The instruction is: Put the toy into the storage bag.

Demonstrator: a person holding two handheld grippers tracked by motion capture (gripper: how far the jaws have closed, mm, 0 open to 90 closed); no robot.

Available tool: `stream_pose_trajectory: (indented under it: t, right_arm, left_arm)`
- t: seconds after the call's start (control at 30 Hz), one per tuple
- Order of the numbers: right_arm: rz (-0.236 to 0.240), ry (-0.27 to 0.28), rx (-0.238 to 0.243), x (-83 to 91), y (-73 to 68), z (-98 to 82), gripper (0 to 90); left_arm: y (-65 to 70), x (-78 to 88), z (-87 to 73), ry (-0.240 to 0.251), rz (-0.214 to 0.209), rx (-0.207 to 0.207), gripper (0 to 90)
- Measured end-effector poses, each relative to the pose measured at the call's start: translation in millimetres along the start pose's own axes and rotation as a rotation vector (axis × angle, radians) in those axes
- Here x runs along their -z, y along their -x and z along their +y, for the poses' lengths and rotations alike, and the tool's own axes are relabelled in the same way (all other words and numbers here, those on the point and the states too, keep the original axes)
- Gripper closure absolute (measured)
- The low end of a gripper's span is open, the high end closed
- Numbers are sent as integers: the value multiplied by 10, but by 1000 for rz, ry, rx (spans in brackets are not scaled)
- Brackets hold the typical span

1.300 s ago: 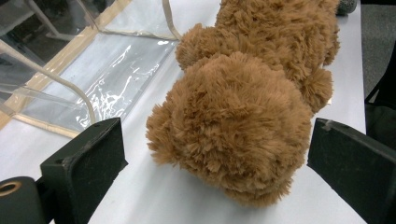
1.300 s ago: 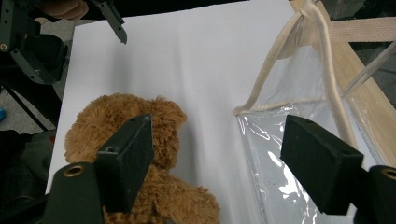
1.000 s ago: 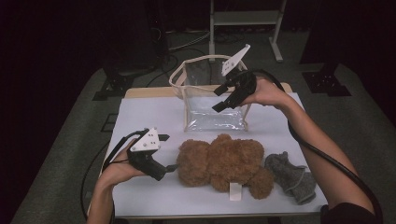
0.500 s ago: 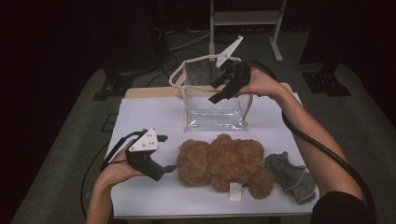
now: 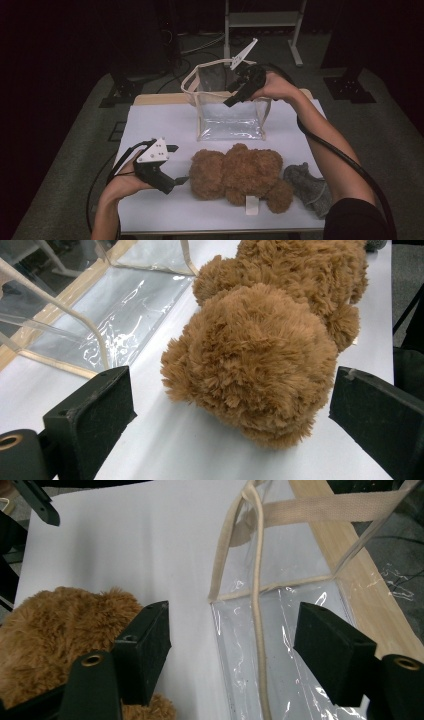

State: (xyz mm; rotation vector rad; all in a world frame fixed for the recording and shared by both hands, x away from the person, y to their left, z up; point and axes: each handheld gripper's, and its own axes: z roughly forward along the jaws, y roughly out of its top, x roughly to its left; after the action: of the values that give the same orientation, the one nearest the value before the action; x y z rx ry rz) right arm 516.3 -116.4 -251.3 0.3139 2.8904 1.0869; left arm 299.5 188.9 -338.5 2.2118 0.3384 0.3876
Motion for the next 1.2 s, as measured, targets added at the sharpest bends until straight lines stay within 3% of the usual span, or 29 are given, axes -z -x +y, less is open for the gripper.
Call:
stream_pose_trajectory:
  t: [0.2, 0.33, 0.77, 1.2]
  right_arm:
    - [0, -10, -7, -73, 68, -37, 327]
    - [2, -14, -10, -96, 103, -66, 412]
    - [-7, -49, 6, -141, 85, -138, 827]
    - [4, -51, 26, -139, -49, -175, 864]
  left_arm:
    - [-3, 3, -4, -2, 1, -3, 32]
    - [2, 0, -6, 1, -1, 1, 32]
    - [0, 13, -10, -3, 0, 0, 32]
    - [-2, 33, -18, -2, 5, -2, 32]
